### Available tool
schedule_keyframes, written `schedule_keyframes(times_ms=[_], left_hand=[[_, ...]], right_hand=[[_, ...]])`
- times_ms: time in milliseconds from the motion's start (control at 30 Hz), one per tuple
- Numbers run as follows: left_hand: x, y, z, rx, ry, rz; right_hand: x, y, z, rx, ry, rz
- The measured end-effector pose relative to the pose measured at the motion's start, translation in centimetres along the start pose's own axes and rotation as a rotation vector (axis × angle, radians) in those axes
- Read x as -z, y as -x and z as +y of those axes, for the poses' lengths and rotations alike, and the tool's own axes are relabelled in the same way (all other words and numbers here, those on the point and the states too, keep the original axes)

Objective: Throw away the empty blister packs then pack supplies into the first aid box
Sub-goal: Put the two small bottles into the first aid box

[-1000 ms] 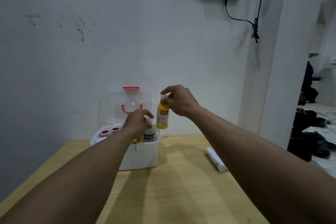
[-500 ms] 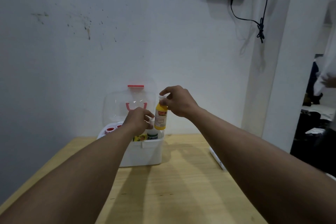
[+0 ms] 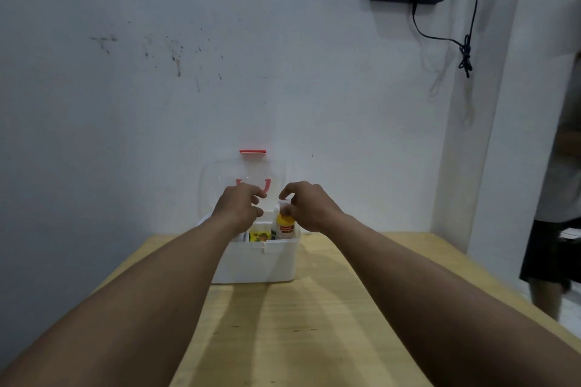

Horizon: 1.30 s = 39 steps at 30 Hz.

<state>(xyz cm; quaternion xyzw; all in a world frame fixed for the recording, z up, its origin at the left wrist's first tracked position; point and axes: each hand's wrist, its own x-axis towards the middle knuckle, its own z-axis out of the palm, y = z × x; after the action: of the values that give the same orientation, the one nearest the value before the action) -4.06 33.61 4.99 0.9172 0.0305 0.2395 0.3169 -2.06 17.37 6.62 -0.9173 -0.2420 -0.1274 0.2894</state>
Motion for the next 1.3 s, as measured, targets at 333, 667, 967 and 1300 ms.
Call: schedule_keyframes(times_ms=[333,667,967,1300], left_hand=[[0.9,0.3,-0.4,-0.022,-0.055,0.025],[1.3,0.7,2.1,-0.063,-0.044,0.062],[-1.6,3.5,9.3,-0.256,-0.113,0.102],[-9.9,6.4,13.2,-0.326,-0.206,-0.192]], right_hand=[[-1.6,0.5,-0.1,0.059,0.237,-0.06],[1.7,1.3,0.5,0.043,0.212,0.019],[7.1,4.7,4.1,-0.054,0.291,0.073],[10.1,10.1,11.2,-0.212,0.332,0.03]])
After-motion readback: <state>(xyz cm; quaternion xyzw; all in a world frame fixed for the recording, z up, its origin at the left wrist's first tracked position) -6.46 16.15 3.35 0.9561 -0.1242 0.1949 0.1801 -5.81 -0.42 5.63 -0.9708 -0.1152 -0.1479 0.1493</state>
